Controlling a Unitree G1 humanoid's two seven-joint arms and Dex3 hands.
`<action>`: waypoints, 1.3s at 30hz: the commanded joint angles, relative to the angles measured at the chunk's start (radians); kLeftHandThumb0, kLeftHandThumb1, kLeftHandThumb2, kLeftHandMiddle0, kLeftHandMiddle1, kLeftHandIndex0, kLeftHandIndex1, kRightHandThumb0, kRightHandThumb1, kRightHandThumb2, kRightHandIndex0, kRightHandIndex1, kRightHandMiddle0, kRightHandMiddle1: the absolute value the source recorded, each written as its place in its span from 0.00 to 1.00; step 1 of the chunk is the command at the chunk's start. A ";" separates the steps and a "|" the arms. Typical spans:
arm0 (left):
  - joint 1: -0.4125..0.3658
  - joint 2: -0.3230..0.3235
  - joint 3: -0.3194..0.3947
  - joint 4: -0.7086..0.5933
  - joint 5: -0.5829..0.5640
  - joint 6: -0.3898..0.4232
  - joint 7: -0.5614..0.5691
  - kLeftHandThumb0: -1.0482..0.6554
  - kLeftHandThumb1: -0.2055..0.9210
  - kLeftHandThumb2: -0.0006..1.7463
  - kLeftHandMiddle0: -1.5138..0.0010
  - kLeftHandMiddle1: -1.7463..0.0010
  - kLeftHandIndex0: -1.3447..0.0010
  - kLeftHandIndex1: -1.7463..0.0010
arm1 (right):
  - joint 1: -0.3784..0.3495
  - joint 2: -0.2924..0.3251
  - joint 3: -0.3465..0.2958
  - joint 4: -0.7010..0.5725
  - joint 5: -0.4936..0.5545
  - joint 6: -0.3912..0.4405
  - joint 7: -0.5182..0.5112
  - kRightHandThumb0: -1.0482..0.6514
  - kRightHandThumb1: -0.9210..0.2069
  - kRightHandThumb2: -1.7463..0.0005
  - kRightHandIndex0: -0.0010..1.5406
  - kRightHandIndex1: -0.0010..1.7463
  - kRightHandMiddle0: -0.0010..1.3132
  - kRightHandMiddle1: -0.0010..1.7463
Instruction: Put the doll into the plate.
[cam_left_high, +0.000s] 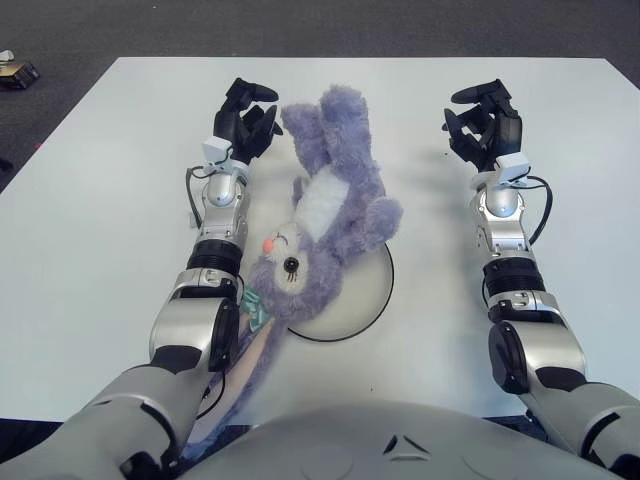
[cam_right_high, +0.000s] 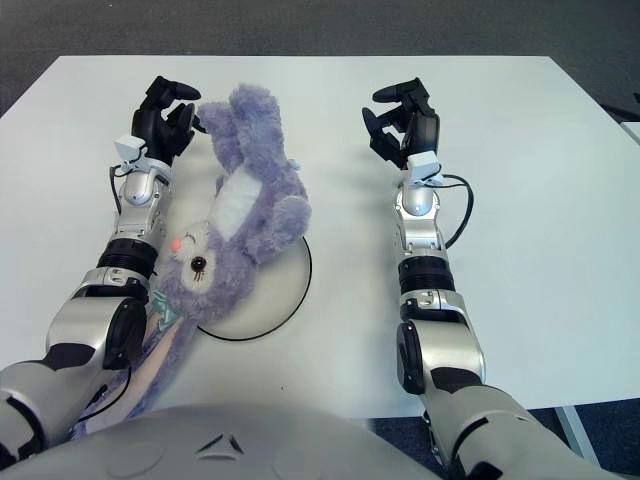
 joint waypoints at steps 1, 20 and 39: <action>0.014 -0.007 0.008 -0.009 -0.012 0.004 -0.007 0.41 1.00 0.19 0.51 0.00 0.71 0.12 | 0.018 0.007 -0.005 -0.008 0.007 0.003 -0.010 0.61 0.45 0.33 0.38 0.95 0.28 0.96; 0.026 -0.024 0.023 -0.007 -0.015 0.010 0.004 0.41 1.00 0.20 0.50 0.00 0.71 0.11 | 0.022 0.043 0.013 0.055 -0.012 -0.010 -0.031 0.40 0.11 0.64 0.48 1.00 0.25 0.97; 0.054 -0.037 0.018 -0.025 -0.011 0.007 0.009 0.41 1.00 0.19 0.49 0.00 0.70 0.12 | 0.013 0.065 -0.010 0.080 0.019 0.059 -0.054 0.40 0.11 0.64 0.49 1.00 0.24 0.97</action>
